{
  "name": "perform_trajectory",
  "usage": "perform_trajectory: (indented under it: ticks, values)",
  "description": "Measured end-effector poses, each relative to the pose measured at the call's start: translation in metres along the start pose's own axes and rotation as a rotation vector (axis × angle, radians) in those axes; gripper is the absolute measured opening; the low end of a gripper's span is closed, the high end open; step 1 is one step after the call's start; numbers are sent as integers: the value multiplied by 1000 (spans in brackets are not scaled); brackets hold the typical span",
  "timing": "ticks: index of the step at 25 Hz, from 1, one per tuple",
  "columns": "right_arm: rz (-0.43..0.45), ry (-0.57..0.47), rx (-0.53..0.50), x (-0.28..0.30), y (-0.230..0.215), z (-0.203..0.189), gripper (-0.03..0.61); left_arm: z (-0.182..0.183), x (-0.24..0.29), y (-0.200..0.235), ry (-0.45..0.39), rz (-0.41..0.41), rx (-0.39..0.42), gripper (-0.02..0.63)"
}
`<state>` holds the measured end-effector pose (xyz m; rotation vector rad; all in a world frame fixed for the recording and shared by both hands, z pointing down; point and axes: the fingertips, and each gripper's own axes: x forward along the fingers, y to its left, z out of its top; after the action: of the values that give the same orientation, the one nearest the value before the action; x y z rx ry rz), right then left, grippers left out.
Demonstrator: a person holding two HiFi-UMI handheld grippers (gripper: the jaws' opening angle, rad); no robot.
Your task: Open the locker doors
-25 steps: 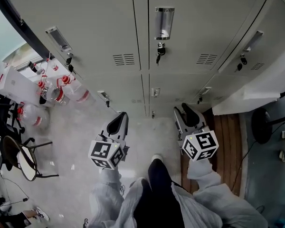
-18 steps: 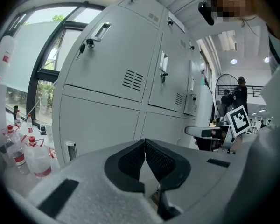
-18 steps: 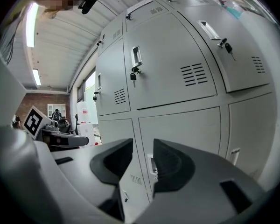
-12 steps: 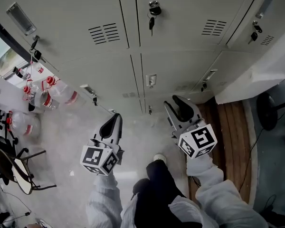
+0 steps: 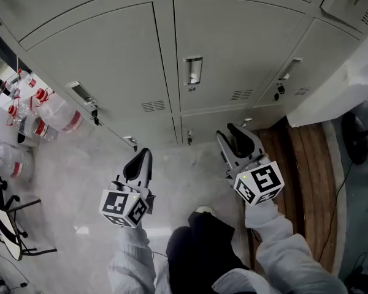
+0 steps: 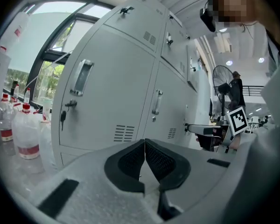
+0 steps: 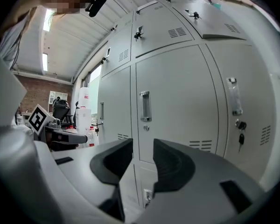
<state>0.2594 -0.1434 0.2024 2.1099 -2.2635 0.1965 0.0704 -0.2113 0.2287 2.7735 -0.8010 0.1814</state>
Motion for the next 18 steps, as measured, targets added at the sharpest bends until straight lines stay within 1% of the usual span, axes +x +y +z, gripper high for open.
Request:
perform_trajectory:
  ticks: [4,9,12,18]
  values:
    - [-24,1,1,9,-9,-62,118,-65,20,14,11,-12,6,11]
    - [-27,-6,-11,23,-18,-130,118,-127,44,32,-12,-15,8,11]
    - [-30,-13,-11,24,-19,-163,118,-155,52,38,-25,-19,20,11]
    - [-52,-7,5,20,-22,-216,120,-195,59,39,-42,-27,50,11]
